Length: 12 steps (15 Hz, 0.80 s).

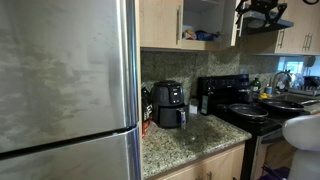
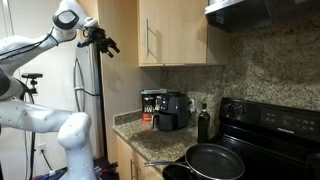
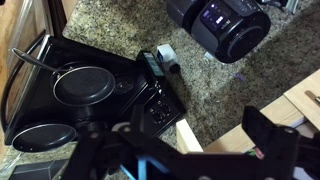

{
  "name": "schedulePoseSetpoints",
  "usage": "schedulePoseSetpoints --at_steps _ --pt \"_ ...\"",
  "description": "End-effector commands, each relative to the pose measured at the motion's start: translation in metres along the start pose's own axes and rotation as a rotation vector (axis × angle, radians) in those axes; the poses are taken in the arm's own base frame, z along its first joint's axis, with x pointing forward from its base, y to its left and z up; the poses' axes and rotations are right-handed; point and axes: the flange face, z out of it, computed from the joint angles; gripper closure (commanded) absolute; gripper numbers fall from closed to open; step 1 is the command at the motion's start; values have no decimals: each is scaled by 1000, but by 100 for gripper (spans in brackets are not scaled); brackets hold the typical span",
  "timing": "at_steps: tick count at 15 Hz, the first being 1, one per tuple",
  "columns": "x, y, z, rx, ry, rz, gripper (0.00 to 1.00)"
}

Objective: Open the right drawer on top of the air fryer

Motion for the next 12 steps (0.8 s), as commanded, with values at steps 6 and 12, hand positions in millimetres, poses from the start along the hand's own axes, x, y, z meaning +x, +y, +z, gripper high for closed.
schedulePoseSetpoints --at_steps 6,12 --pt "71 -87 16 265 261 -63 0" --pt "94 -111 33 355 321 -15 0"
